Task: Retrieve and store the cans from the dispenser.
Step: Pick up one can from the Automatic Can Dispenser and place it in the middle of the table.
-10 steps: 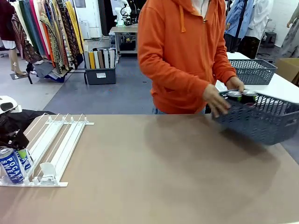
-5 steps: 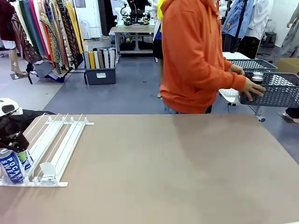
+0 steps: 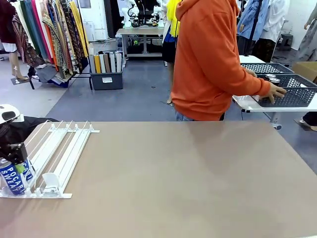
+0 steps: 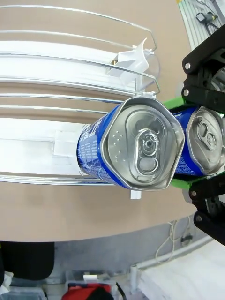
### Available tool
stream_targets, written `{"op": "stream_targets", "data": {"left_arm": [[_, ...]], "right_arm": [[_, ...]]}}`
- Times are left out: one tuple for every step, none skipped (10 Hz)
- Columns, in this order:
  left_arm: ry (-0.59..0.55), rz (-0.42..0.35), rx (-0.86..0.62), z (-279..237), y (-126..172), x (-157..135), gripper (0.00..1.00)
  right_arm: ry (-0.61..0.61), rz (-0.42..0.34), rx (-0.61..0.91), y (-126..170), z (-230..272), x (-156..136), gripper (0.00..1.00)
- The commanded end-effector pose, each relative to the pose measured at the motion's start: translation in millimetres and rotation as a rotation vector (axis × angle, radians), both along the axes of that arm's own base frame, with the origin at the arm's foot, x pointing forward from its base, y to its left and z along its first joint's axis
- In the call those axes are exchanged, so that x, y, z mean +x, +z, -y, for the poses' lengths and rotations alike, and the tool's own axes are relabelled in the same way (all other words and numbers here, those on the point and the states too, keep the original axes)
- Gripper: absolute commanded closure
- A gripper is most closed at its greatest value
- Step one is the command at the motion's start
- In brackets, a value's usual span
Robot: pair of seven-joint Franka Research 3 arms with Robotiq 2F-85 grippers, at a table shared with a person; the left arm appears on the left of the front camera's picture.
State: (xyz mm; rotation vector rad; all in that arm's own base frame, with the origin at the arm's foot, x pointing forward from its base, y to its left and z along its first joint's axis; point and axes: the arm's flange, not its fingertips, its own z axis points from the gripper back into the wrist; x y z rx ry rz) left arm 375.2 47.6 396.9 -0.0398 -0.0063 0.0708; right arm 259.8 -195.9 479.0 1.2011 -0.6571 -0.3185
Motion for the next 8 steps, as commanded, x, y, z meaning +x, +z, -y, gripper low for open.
{"op": "stream_targets", "data": {"left_arm": [[0.020, 0.000, 0.038, 5.6, -17.2, -32.2, 1.00], [0.027, 0.002, 0.027, 4.1, -15.8, -32.6, 1.00], [0.028, 0.007, 0.022, 4.0, -14.1, -32.7, 1.00], [0.033, 0.011, 0.023, 4.4, -12.1, -33.0, 1.00], [0.046, 0.018, 0.030, 4.2, -8.0, -33.8, 1.00], [0.062, 0.024, 0.018, 4.2, -0.9, -37.1, 1.00], [0.075, 0.017, 0.007, 3.9, 15.9, -46.6, 1.00], [0.069, 0.049, -0.015, 3.2, 44.0, -62.3, 1.00]], "right_arm": [[-0.009, 0.018, 0.016, 3.0, -0.4, 2.6, 0.00], [-0.009, 0.018, 0.016, 3.0, -0.4, 2.6, 0.00], [-0.009, 0.018, 0.016, 3.0, -0.4, 2.6, 0.00], [-0.009, 0.018, 0.016, 3.0, -0.4, 2.6, 0.00], [-0.009, 0.018, 0.016, 3.0, -0.4, 2.6, 0.00], [-0.009, 0.018, 0.016, 3.0, -0.4, 2.6, 0.00], [-0.009, 0.018, 0.016, 3.0, -0.4, 2.6, 0.00], [-0.009, 0.018, 0.016, 3.0, -0.4, 2.6, 0.00]]}}
